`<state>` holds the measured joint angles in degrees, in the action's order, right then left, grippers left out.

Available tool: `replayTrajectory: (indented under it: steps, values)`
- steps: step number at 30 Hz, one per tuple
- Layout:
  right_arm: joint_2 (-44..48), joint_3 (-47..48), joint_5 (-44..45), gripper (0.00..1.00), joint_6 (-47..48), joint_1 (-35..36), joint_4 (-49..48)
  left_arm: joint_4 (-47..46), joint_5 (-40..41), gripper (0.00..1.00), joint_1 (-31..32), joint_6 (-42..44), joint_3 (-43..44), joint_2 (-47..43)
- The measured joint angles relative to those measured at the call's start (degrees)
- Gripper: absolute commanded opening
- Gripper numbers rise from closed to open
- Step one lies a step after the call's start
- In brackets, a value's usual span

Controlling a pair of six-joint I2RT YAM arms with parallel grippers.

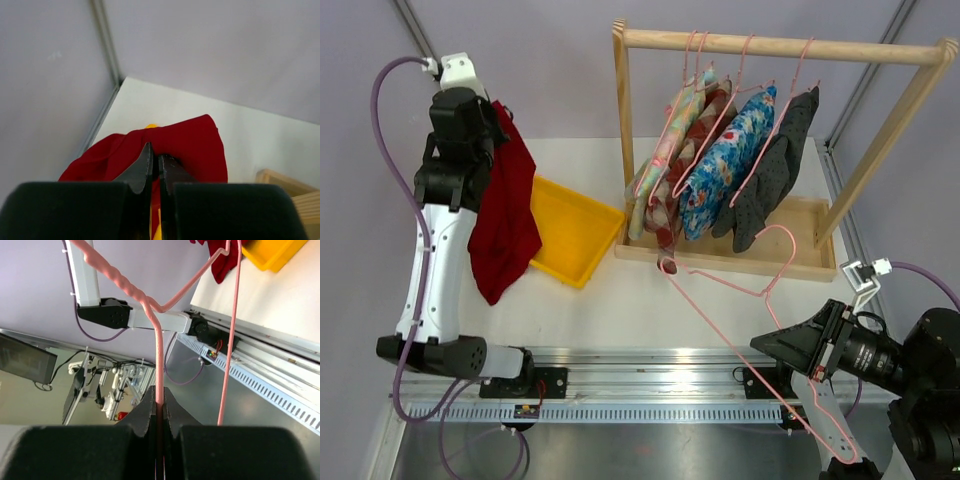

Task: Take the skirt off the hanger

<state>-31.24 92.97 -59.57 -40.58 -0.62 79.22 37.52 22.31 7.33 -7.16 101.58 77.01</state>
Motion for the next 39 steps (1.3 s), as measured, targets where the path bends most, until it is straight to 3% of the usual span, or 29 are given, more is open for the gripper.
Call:
replayTrajectory:
  steps: [6, 10, 15, 19, 20, 21, 22, 29, 32, 39]
  values:
    - [-0.33, 2.91, 6.75, 0.0, 0.94, 0.0, -0.04, -2.49, -7.74, 0.0, -0.11, -0.39, 14.14, 10.05]
    - [-0.33, 4.04, 11.67, 0.0, 1.38, 0.09, -0.02, -4.9, -9.7, 0.0, -0.11, -0.61, 14.88, 11.32]
    - [-1.7, 7.82, 17.49, 0.0, 1.79, 0.11, 0.37, -15.15, -8.48, 0.0, -0.24, -2.62, -10.1, 2.78]
    - [-3.96, 14.36, 24.15, 0.0, 2.91, 0.15, 0.48, -16.63, -7.8, 0.0, -2.05, -7.08, -25.44, 2.01]
    - [-4.55, 16.24, 26.32, 0.0, 3.34, 0.13, 0.39, -16.31, -7.41, 0.07, -2.73, -8.57, -28.81, 2.01]
    - [-5.09, 18.01, 28.94, 0.0, 3.69, 0.13, 0.28, -15.82, -7.3, 0.55, -3.23, -10.01, -31.39, 2.01]
    - [-5.44, 19.21, 31.89, 0.0, 4.04, 0.15, -0.15, -14.95, -7.39, 0.98, -3.74, -11.04, -33.09, 2.08]
    - [-6.4, 12.26, 46.14, 0.0, 4.96, 0.13, -7.74, -10.4, -12.46, 0.99, -4.17, -16.37, -30.34, 1.4]
    - [-9.35, 7.52, 51.98, 0.0, 5.84, 0.13, -12.87, -7.69, -15.19, 0.99, -4.13, -15.8, -30.29, -3.02]
    - [-18.99, 3.72, 59.91, 0.0, 7.39, 0.13, -26.34, -2.8, -21.07, 0.99, -4.11, -13.09, -41.46, -29.88]
